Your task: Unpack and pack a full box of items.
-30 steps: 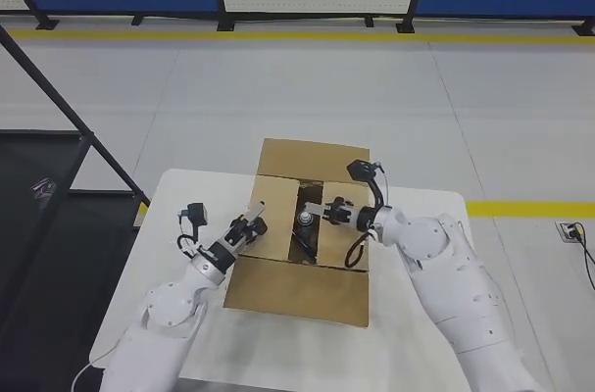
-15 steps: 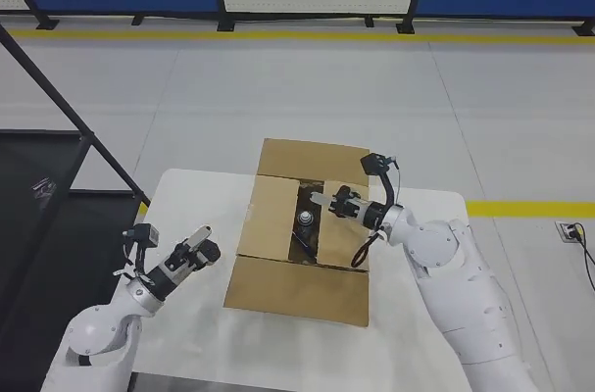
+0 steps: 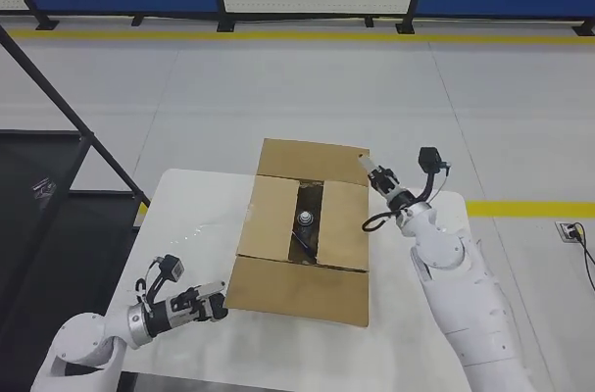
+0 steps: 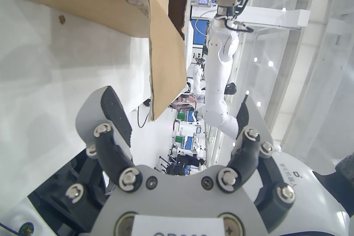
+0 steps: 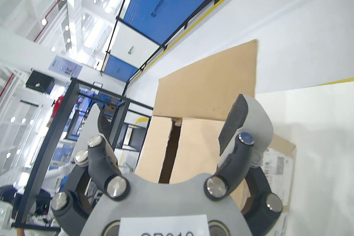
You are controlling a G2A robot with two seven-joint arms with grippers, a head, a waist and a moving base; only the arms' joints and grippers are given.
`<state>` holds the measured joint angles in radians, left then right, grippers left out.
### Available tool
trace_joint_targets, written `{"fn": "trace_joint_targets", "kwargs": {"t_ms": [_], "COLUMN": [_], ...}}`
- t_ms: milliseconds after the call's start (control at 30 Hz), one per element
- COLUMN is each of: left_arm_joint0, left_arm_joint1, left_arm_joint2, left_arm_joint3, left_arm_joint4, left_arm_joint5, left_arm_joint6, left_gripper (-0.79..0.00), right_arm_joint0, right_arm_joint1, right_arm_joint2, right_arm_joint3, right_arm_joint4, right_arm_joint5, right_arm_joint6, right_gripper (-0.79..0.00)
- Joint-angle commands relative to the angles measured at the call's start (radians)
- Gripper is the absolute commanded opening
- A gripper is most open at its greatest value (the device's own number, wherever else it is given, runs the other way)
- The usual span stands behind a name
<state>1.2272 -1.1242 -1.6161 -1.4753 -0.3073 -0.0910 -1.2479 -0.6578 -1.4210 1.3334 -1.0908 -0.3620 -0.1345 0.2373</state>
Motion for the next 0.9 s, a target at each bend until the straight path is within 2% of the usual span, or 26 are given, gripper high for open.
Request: {"fn": "trace_joint_targets", "kwargs": {"t_ms": [0,233,333,600,867], "left_arm_joint0": [-0.005,-0.014,-0.018,-0.043,-0.073], "left_arm_joint1": [0.001,0.002,0.0,-0.002,-0.003], "left_arm_joint2": [0.02,0.04,0.048,0.065,0.087], "left_arm_joint3": [0.0,-0.005,-0.007,-0.01,-0.011], "left_arm_joint4": [0.002,-0.098,-0.145,-0.229,-0.252], "left_arm_joint5": [-0.002,-0.01,-0.016,-0.02,-0.03], "left_arm_joint6": [-0.007,-0.008,0.012,0.071,0.127], "left_gripper": [0.0,0.0,0.0,0.0,0.0], "right_arm_joint0": [0.016,0.137,0.201,0.338,0.409], "right_arm_joint1": [-0.004,-0.02,-0.033,-0.08,-0.111], "right_arm_joint2": [-0.01,-0.059,-0.088,-0.146,-0.13], "right_arm_joint3": [0.03,0.221,0.332,0.608,0.779], "right_arm_joint4": [-0.007,-0.074,-0.07,-0.006,0.137], "right_arm_joint5": [0.022,0.069,0.043,-0.053,-0.236], "right_arm_joint6": [-0.046,-0.113,-0.118,-0.124,-0.037], "right_gripper": [0.0,0.0,0.0,0.0,0.0]}}
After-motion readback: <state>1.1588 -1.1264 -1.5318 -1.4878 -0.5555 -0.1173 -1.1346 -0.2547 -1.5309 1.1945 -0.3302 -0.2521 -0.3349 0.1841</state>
